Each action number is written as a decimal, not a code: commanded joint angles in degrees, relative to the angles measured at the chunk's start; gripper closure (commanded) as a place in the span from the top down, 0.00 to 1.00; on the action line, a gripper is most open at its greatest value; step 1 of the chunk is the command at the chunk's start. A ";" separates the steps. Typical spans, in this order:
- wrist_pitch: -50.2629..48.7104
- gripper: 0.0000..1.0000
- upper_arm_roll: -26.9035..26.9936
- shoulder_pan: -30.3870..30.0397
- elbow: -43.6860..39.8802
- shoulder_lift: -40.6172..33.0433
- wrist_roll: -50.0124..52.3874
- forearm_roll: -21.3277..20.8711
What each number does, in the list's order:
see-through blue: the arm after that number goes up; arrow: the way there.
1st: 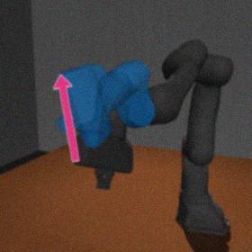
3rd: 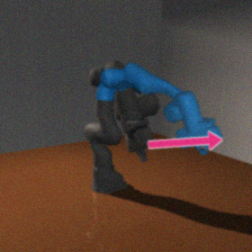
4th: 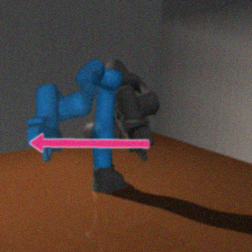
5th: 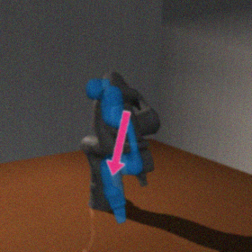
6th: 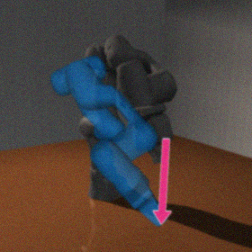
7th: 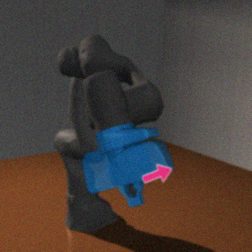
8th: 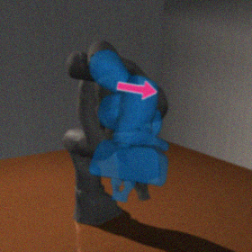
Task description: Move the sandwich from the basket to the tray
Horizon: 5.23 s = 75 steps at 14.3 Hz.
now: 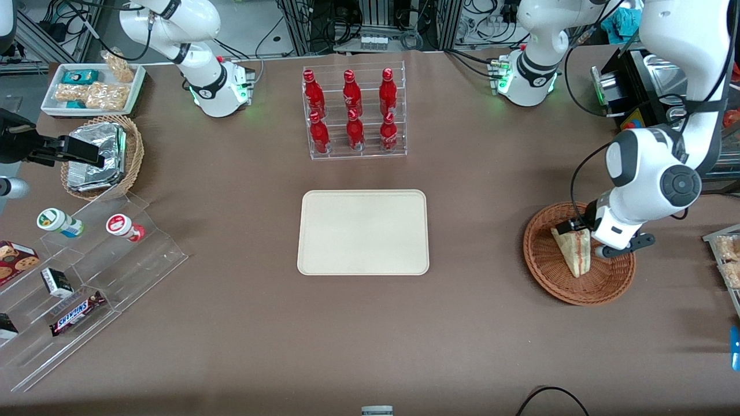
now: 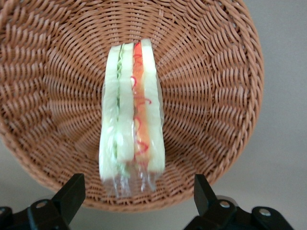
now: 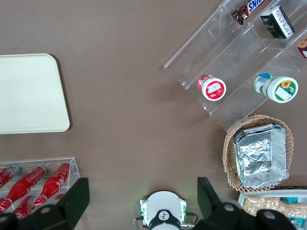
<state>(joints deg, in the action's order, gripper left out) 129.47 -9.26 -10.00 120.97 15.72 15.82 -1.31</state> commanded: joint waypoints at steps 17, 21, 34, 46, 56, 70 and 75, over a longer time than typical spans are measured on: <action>-11.07 0.12 -5.41 -2.48 -5.57 -0.77 -0.97 -0.62; -10.82 0.12 -13.14 -0.38 -5.66 -1.04 -0.18 -0.79; -18.34 0.15 -13.77 33.53 -31.81 19.67 31.69 -18.88; -15.91 0.21 -13.86 43.31 -45.83 33.23 48.43 -18.64; -13.45 1.00 -12.98 44.98 -46.79 33.15 49.74 -20.31; -47.69 1.00 -13.07 19.00 -41.52 3.02 15.51 -6.86; -57.38 1.00 -12.72 10.45 -41.52 -2.97 9.93 -6.95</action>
<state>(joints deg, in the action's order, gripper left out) 73.39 -21.69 2.47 76.75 15.73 26.32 -9.12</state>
